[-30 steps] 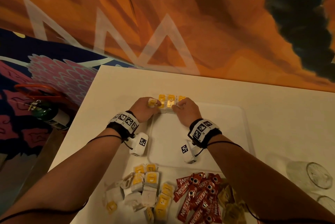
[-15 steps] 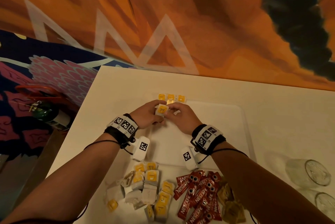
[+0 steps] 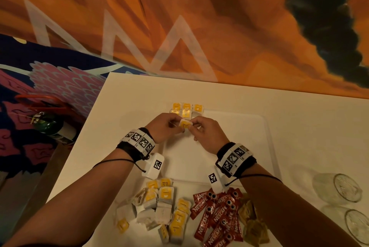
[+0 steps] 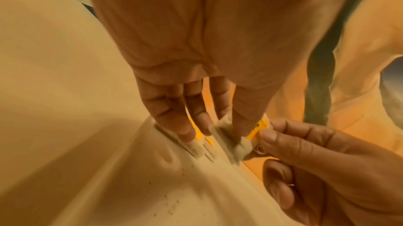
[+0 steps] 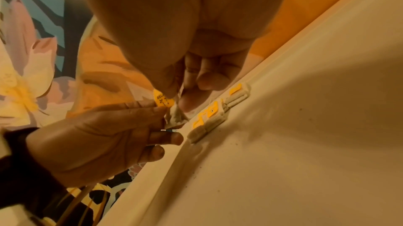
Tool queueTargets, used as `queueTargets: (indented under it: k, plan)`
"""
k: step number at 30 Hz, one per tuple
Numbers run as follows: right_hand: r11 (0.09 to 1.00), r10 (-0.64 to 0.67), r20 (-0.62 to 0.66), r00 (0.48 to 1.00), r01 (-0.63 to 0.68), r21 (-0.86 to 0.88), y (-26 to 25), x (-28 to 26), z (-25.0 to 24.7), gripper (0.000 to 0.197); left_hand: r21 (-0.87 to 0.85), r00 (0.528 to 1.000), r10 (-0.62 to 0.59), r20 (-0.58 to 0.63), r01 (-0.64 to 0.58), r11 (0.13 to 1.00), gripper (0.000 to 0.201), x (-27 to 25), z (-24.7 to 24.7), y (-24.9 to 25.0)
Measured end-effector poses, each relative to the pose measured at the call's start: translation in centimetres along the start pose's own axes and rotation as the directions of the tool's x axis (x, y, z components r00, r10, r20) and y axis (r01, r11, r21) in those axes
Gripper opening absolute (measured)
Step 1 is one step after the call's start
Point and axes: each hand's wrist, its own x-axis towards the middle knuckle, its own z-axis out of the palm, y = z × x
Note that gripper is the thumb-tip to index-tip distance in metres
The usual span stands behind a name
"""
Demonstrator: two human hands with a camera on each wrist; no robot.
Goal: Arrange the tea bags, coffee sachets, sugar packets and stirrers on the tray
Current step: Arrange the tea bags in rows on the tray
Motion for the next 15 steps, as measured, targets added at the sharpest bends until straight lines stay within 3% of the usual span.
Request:
queueTargets:
  k: [1, 10, 13, 15]
  plan:
    - [1.000, 0.002, -0.009, 1.000, -0.002, 0.002, 0.1, 0.0, 0.0, 0.007, 0.018, 1.000, 0.008, -0.004, -0.008, 1.000, 0.007, 0.1, 0.1, 0.1]
    - [0.989, 0.132, -0.066, 0.989, -0.128, 0.071, 1.1, -0.5, 0.3, 0.014, 0.093, 0.998, 0.006, -0.057, -0.001, 0.996, 0.034, 1.0, 1.5, 0.0]
    - [0.987, 0.157, -0.094, 0.983, -0.152, 0.059, 1.3, -0.1, 0.0, 0.013, 0.124, 0.998, -0.009, -0.067, 0.017, 0.992, 0.032, 1.5, 1.7, -0.1]
    - [0.984, 0.177, -0.130, 0.976, -0.173, 0.039, 1.7, 0.6, -0.4, 0.014, 0.122, 0.994, -0.032, -0.102, 0.045, 0.992, 0.020, 1.8, 1.7, -0.3]
